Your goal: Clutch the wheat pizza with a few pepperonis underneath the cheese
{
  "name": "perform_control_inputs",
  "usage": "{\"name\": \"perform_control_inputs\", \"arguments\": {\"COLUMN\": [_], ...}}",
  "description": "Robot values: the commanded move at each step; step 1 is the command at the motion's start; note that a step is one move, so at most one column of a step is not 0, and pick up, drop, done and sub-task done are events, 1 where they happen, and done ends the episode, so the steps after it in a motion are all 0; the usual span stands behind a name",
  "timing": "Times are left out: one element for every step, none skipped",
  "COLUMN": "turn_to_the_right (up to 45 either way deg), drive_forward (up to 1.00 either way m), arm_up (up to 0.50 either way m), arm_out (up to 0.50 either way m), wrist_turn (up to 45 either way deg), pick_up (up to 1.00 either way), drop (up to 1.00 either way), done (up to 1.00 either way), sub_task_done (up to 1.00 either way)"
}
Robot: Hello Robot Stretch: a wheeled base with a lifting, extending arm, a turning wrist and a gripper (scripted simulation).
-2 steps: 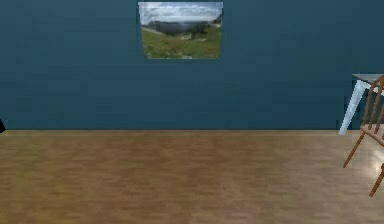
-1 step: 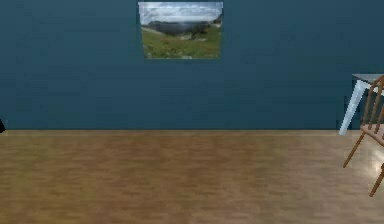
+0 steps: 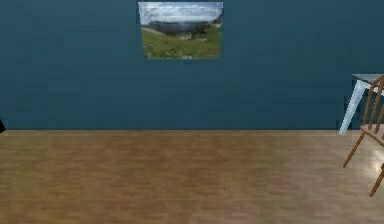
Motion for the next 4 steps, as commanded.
{"name": "perform_control_inputs", "arguments": {"turn_to_the_right": [0.0,0.0,0.0,0.0], "drive_forward": [0.0,0.0,0.0,0.0], "arm_up": [0.0,0.0,-0.1,0.0], "arm_out": [0.0,0.0,0.0,0.0], "wrist_turn": [45.0,15.0,0.0,0.0], "pick_up": [0.0,0.0,0.0,1.0], "drop": [0.0,0.0,0.0,0.0], "done": [0.0,0.0,0.0,0.0], "sub_task_done": [0.0,0.0,0.0,0.0]}}
